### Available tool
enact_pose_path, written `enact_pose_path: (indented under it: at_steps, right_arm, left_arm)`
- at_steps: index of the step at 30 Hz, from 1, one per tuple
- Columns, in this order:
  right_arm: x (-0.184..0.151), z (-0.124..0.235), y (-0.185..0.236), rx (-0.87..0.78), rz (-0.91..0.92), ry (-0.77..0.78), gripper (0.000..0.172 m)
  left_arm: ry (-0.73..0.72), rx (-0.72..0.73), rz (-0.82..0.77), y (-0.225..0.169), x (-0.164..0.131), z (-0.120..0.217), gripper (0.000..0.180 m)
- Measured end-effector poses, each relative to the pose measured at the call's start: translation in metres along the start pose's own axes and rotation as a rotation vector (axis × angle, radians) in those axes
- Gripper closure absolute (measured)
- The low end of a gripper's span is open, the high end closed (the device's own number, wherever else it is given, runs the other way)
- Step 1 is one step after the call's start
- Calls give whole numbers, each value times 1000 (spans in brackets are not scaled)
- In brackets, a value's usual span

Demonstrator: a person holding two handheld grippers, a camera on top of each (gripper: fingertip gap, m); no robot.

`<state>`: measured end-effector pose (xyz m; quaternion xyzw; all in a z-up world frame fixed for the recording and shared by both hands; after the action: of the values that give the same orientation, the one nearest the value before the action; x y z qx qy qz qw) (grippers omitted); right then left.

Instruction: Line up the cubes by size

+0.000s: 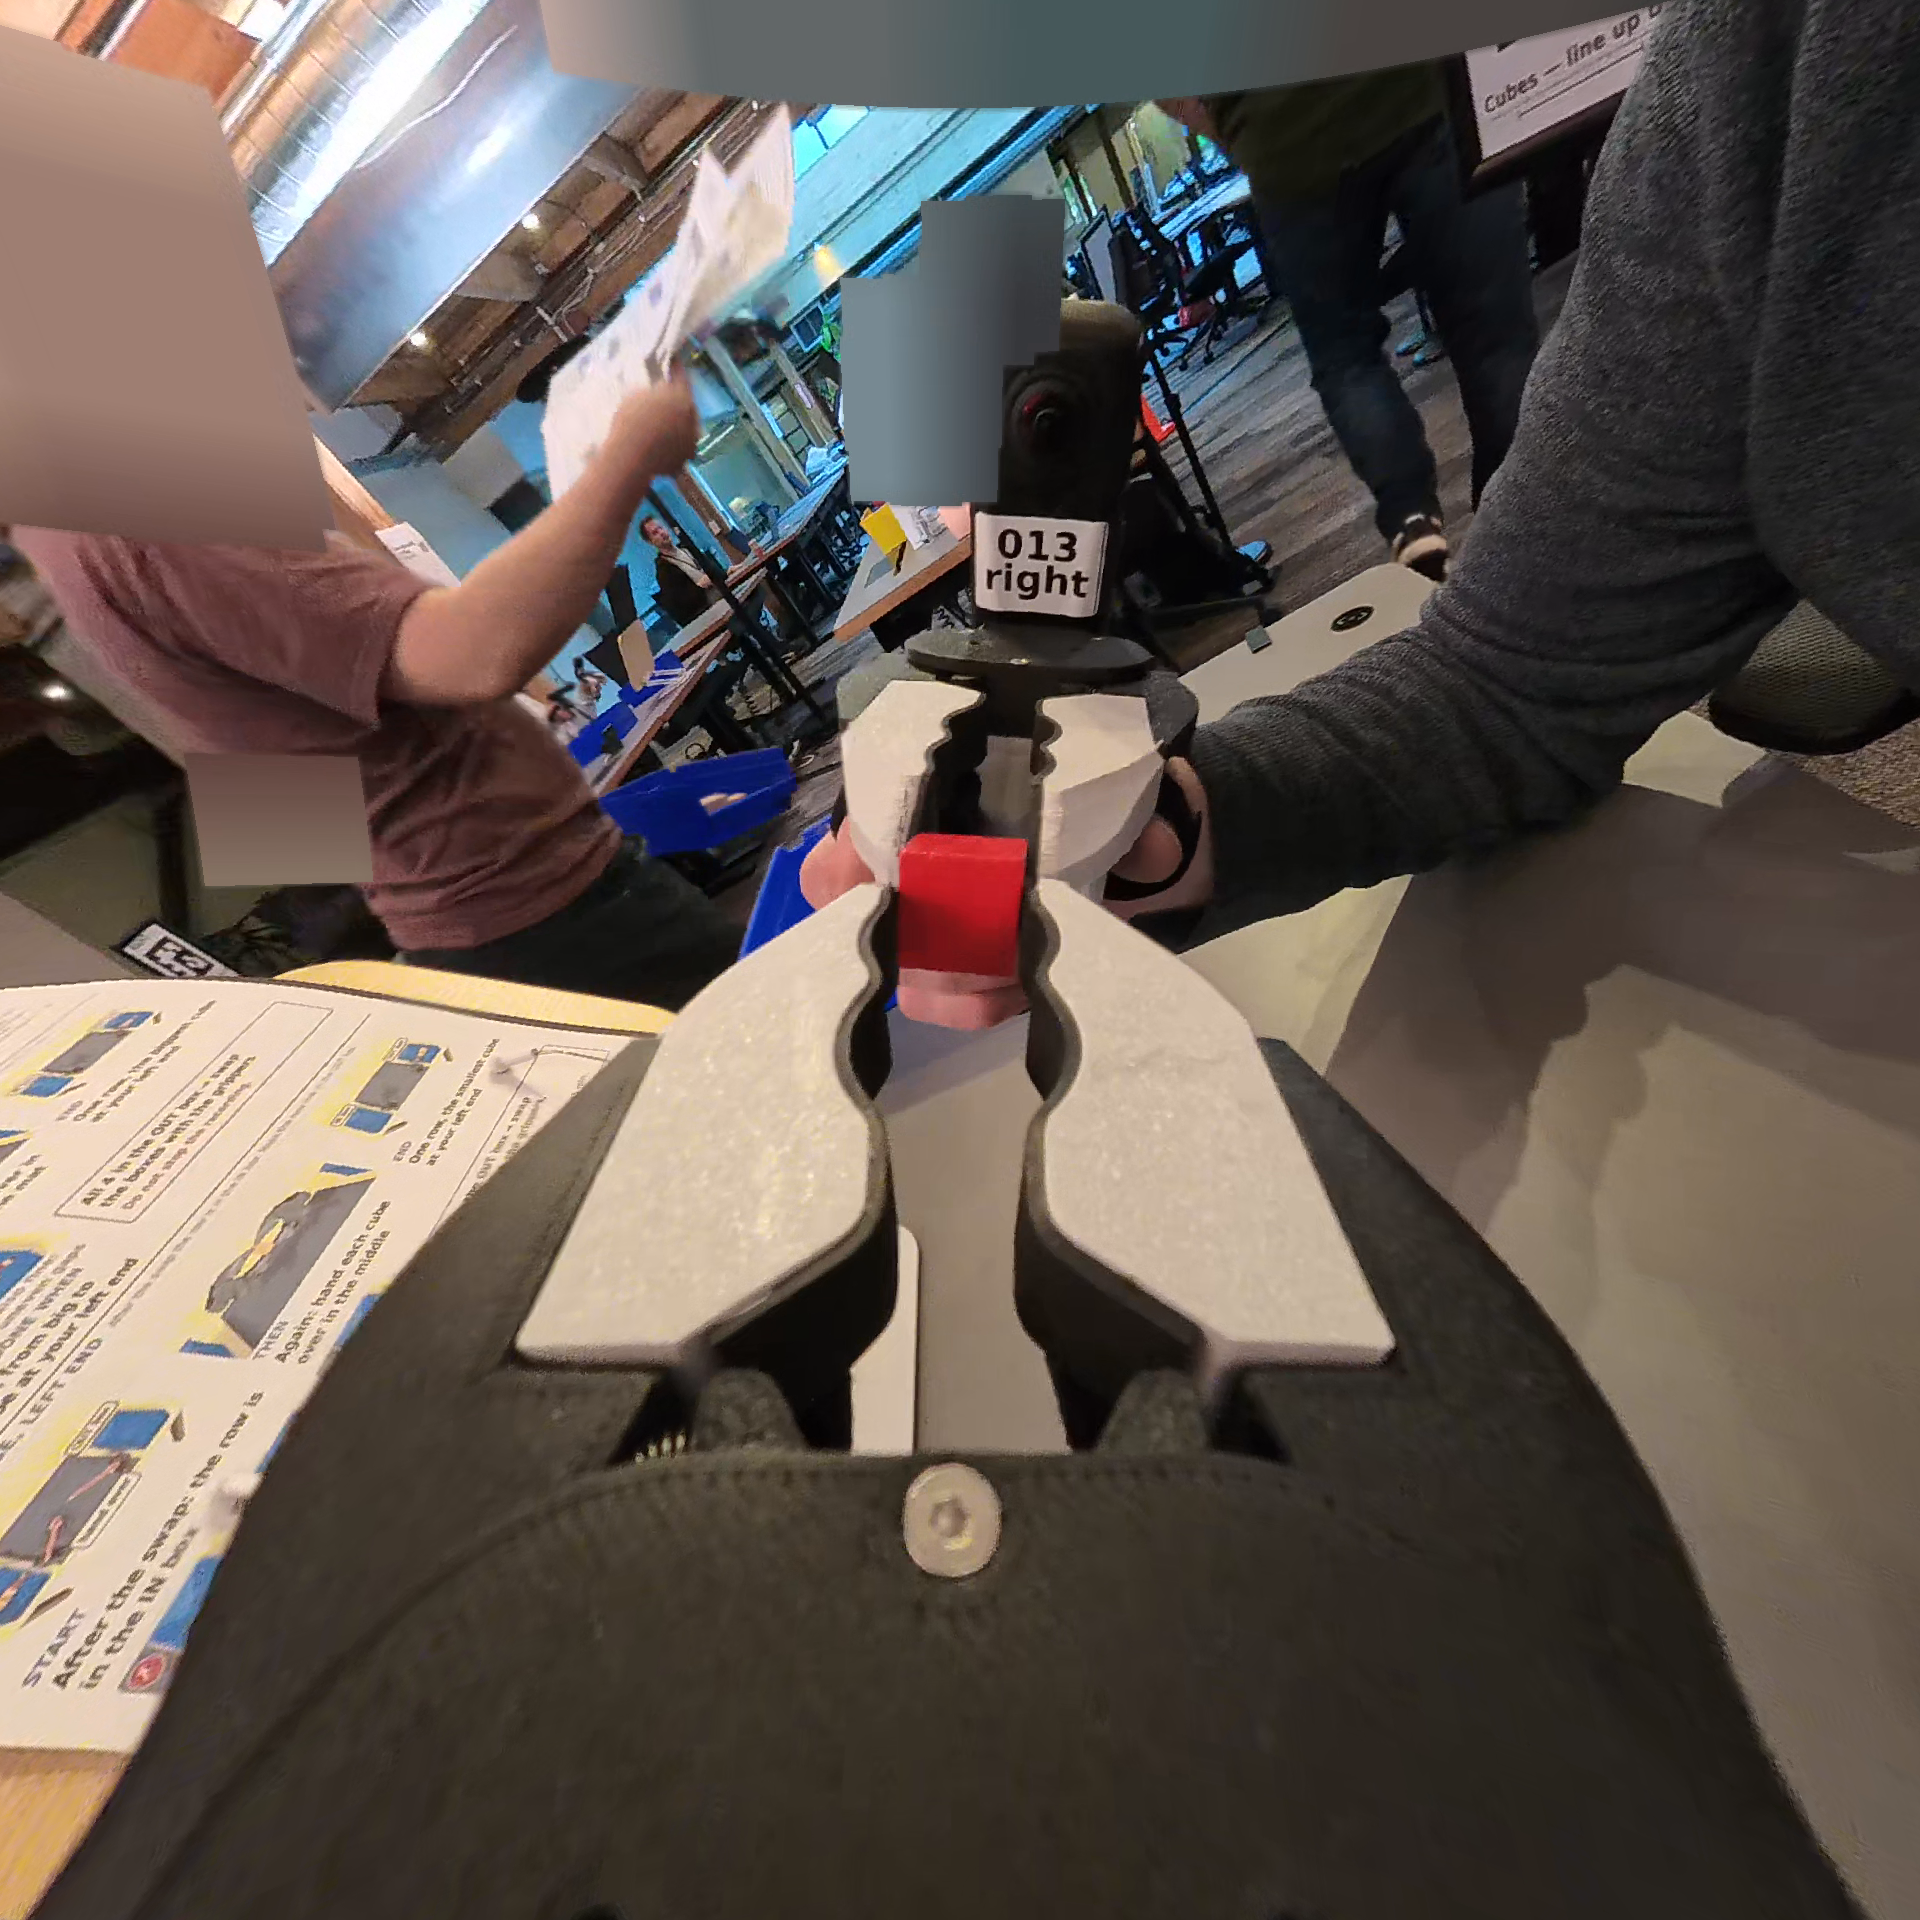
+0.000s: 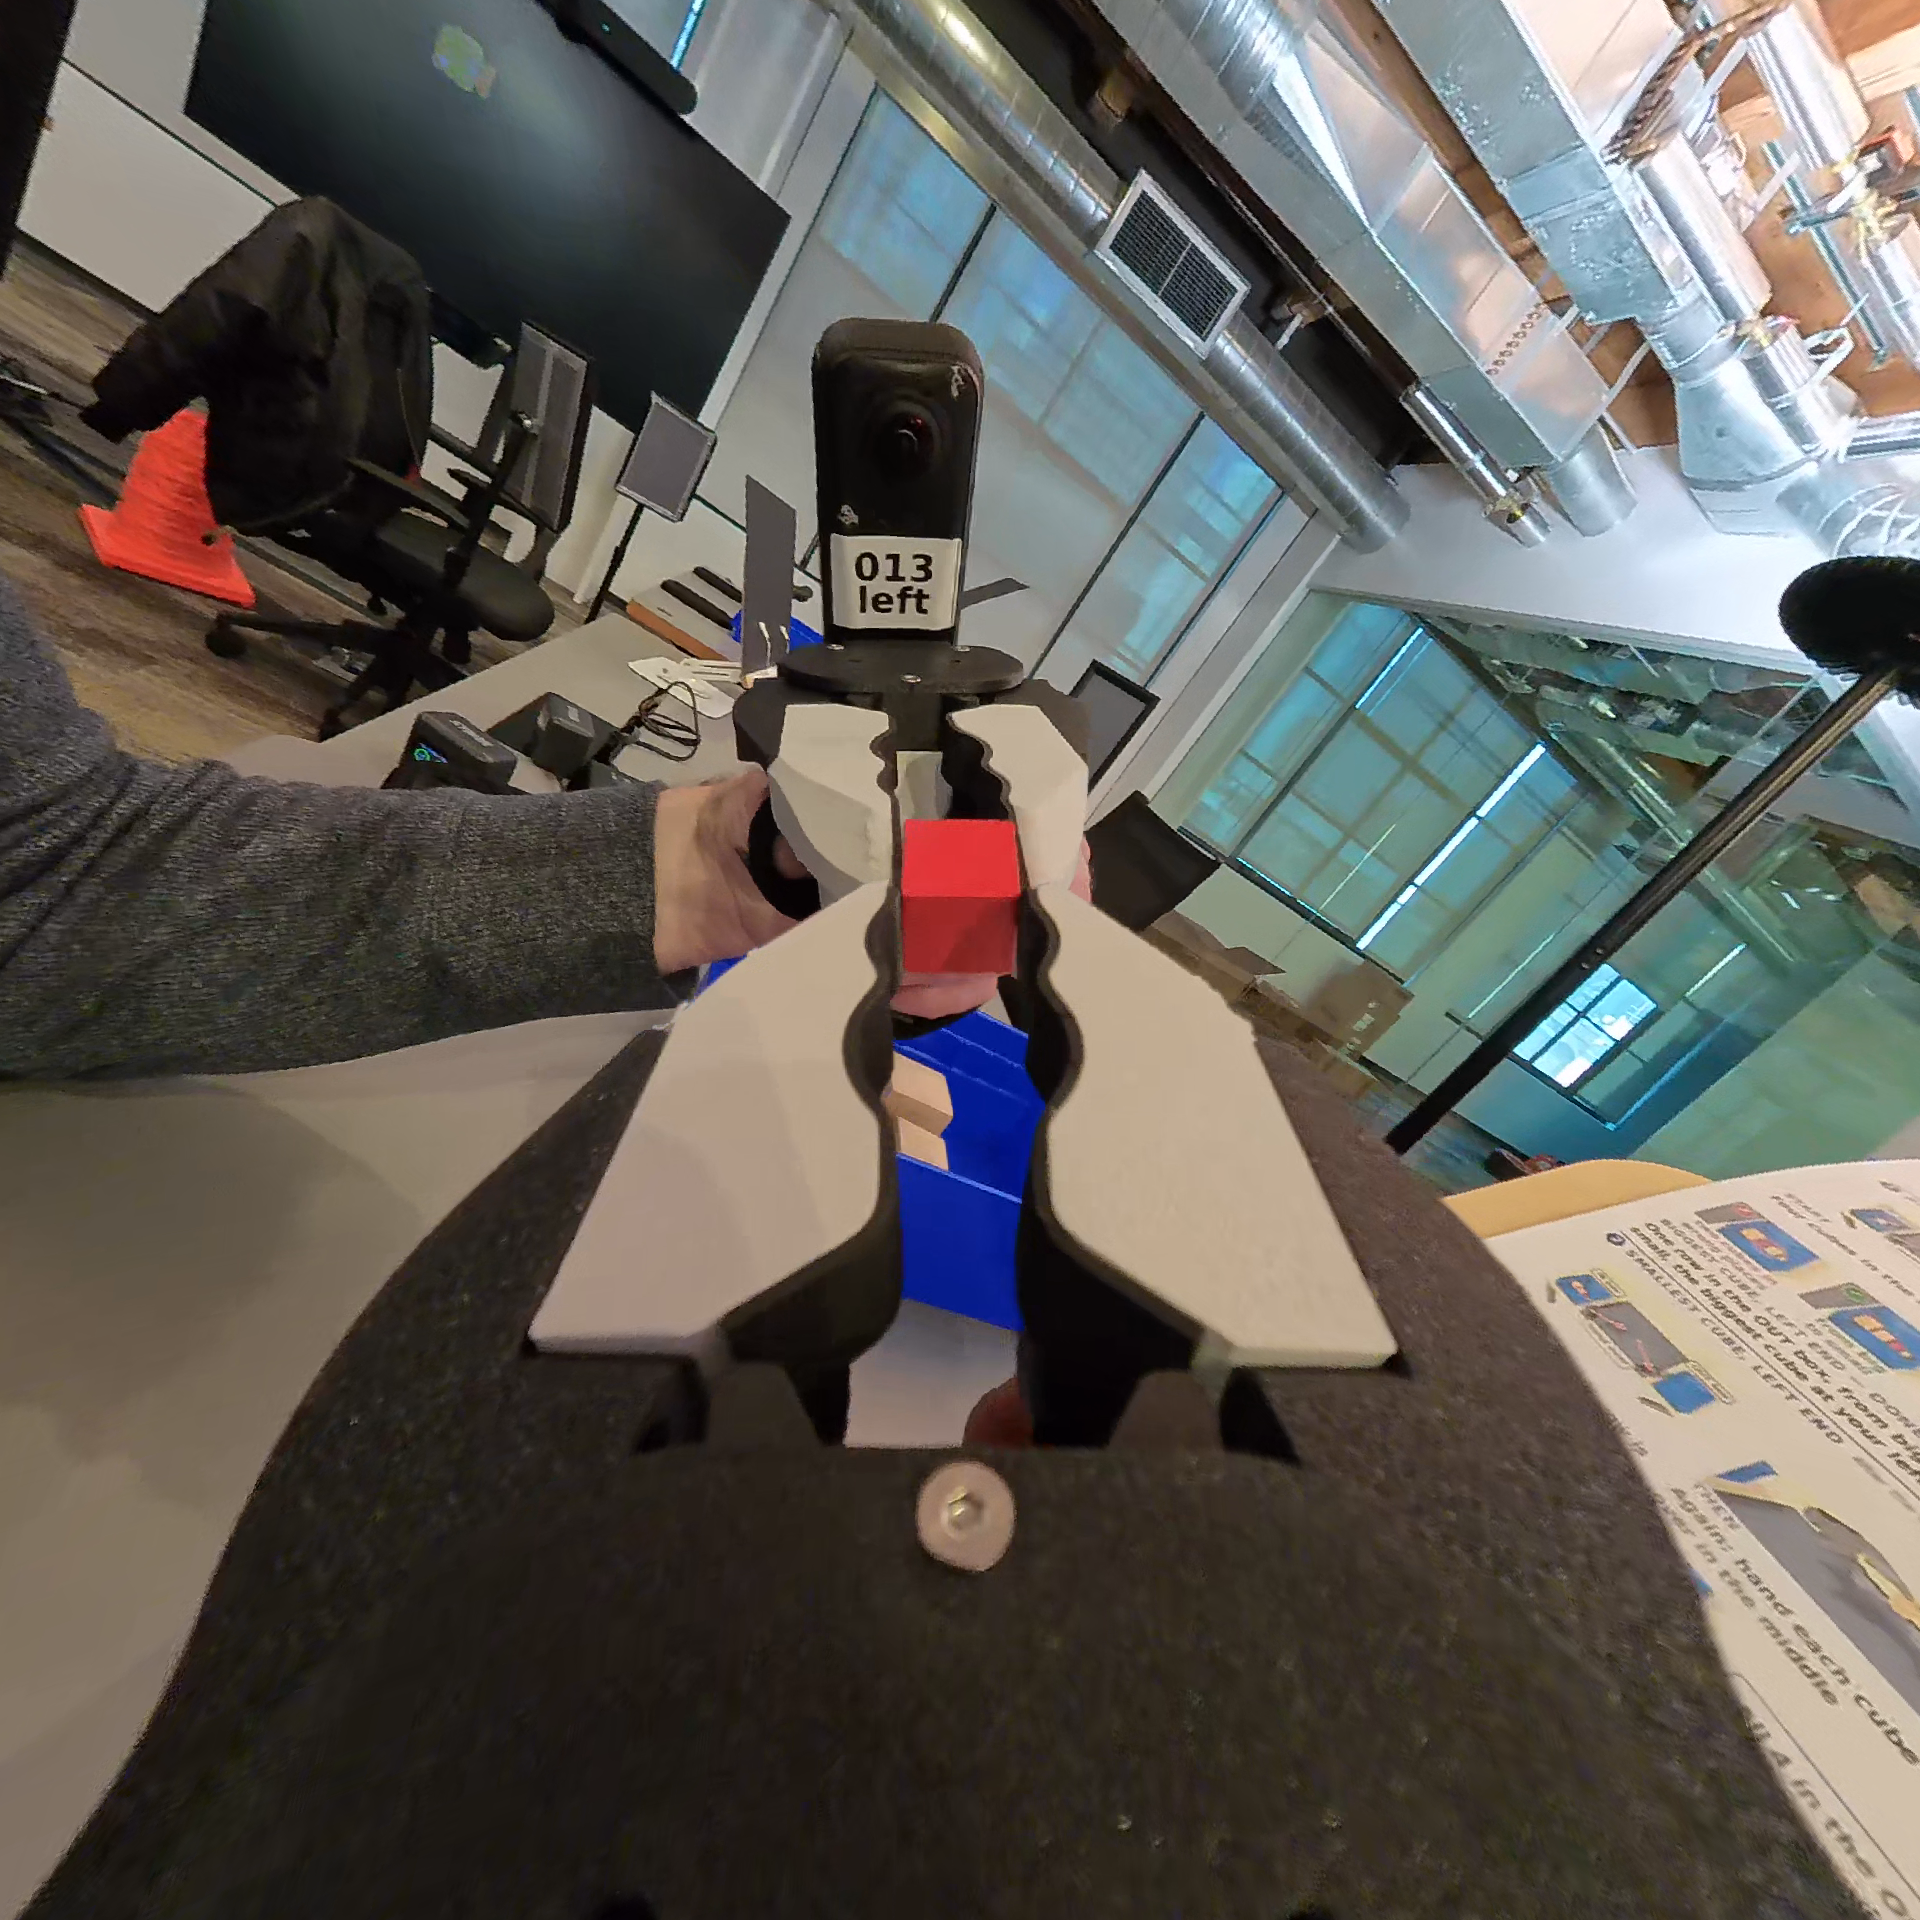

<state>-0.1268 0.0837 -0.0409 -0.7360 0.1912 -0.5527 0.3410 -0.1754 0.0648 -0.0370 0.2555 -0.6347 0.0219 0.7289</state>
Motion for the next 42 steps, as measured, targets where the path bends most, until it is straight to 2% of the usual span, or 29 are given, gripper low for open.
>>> enact_pose_path:
  at_steps: [9,16,19,21,25,28,30,33,37,42]
  right_arm:
    - [3,1,0,9,-17,-13,152]
    - [6,6,-5,5,-8,0,152]
    - [9,22,-19,-30,30,65,152]
    - [10,47,-34,-68,81,149,152]
    - [4,125,-70,-143,158,391,152]
    - [-17,198,-98,-157,205,694,152]
    - [-33,245,-109,-124,216,881,152]
    - [-68,307,-111,-15,137,1131,151]
    - [-116,362,-100,129,-33,1272,151]
    - [-178,399,-76,323,-174,1391,151]
  left_arm:
    - [-1,-6,10,-2,2,0,159]
    - [-4,52,21,5,6,9,148]
    - [26,109,-7,8,7,20,160]
    - [33,145,-30,10,10,30,180]
    - [39,209,-47,13,17,50,180]
    - [49,237,-64,13,21,59,180]
    - [52,251,-72,12,24,62,180]
    - [59,262,-83,9,28,59,180]
    - [77,258,-104,3,31,44,180]
    - [57,229,-124,-5,41,20,180]
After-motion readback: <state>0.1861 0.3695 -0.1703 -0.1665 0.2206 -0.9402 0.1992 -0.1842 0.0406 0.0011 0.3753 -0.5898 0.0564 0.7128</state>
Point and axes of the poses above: each gripper's, where its closed fingertips meet, z back along the fingers, x out of its top, y = z × x across the jaws, the point moved 3 cm from there along z, back along the fingers, and after that the axes turned 12 degrees about z, right-handed, at the moved point
